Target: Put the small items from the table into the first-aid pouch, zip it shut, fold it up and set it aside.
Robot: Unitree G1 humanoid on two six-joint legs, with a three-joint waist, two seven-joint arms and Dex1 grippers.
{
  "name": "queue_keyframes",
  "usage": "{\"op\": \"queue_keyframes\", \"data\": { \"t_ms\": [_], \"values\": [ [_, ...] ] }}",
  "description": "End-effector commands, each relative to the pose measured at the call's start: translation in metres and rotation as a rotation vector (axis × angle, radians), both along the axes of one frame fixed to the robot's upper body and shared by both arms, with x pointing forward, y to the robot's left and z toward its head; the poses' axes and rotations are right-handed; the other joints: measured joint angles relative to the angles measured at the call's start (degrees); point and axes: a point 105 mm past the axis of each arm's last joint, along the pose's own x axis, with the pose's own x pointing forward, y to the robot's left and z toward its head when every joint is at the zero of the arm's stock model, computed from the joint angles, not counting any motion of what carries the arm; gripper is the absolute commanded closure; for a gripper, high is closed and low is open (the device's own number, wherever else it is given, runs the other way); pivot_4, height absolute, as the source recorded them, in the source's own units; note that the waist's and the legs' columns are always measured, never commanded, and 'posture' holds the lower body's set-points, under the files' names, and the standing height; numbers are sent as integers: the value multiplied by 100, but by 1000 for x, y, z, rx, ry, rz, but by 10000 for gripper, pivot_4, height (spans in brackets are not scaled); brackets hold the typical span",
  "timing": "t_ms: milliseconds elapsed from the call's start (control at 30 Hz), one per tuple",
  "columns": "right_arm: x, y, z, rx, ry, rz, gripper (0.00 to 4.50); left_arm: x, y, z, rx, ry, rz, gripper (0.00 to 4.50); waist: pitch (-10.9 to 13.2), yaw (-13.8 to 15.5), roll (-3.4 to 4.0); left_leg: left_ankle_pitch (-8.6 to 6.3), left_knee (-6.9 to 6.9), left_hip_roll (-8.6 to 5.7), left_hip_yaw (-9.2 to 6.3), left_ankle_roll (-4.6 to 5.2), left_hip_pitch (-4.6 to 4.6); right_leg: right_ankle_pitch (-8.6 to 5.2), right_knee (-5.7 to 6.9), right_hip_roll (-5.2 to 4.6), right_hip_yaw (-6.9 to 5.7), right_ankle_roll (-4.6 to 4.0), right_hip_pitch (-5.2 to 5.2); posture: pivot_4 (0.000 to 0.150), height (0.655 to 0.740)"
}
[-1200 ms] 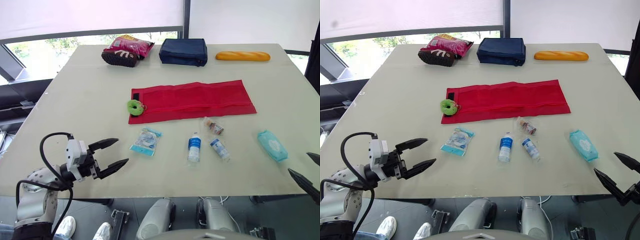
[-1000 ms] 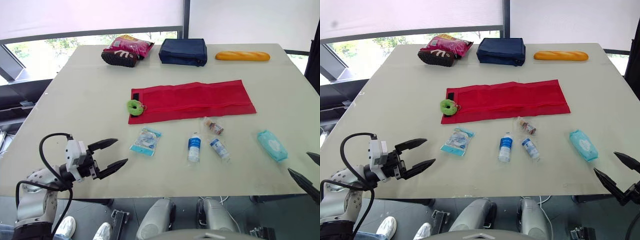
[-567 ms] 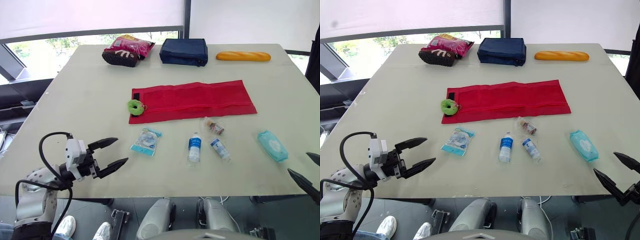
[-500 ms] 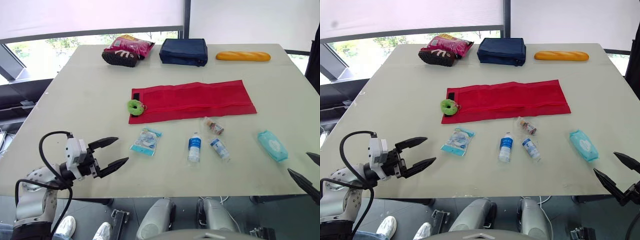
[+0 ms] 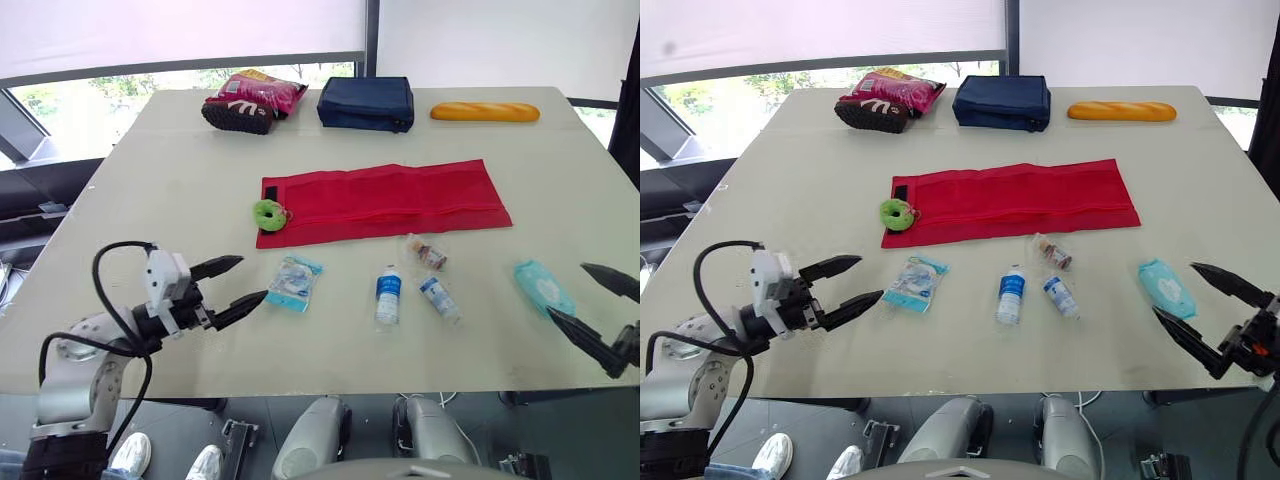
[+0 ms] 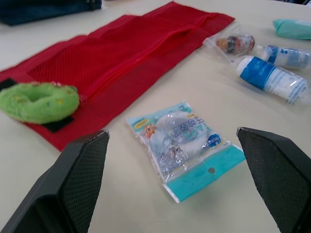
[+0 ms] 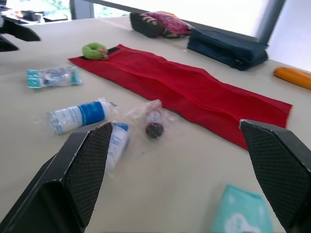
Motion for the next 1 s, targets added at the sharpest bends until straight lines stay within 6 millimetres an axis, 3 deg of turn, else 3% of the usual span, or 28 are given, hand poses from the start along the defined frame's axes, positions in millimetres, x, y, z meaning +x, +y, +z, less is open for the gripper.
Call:
{"op": "queue_keyframes", "data": {
  "t_ms": [33,400,667,900,1000],
  "values": [
    [3,37,18,-4,-47,131,465,7,-9,12,30,10,-21,0,1,1,0,0,0,0,0,0,0,0,0,0,0,0,0,1500,7390],
    [6,129,38,79,-115,356,465,38,-11,-6,61,353,-69,0,9,-1,-16,5,4,-4,-5,-8,-23,16,5,2,-8,24,-25,1500,7390],
    [6,152,42,83,-131,398,465,50,-25,-11,44,549,-182,0,12,-5,-32,19,8,-8,-3,-31,-36,31,5,2,-7,4,-40,1500,7390],
    [11,161,46,73,-161,379,465,64,-38,-9,10,677,-195,0,9,-4,-35,20,16,-12,-4,-30,-37,36,10,2,-6,13,-39,1500,7390],
    [11,161,48,75,-169,369,0,58,-40,-16,70,722,-238,7887,9,-22,-34,20,16,-12,-1,-31,-35,37,10,2,-2,12,-39,1500,7390]
  ]
}}
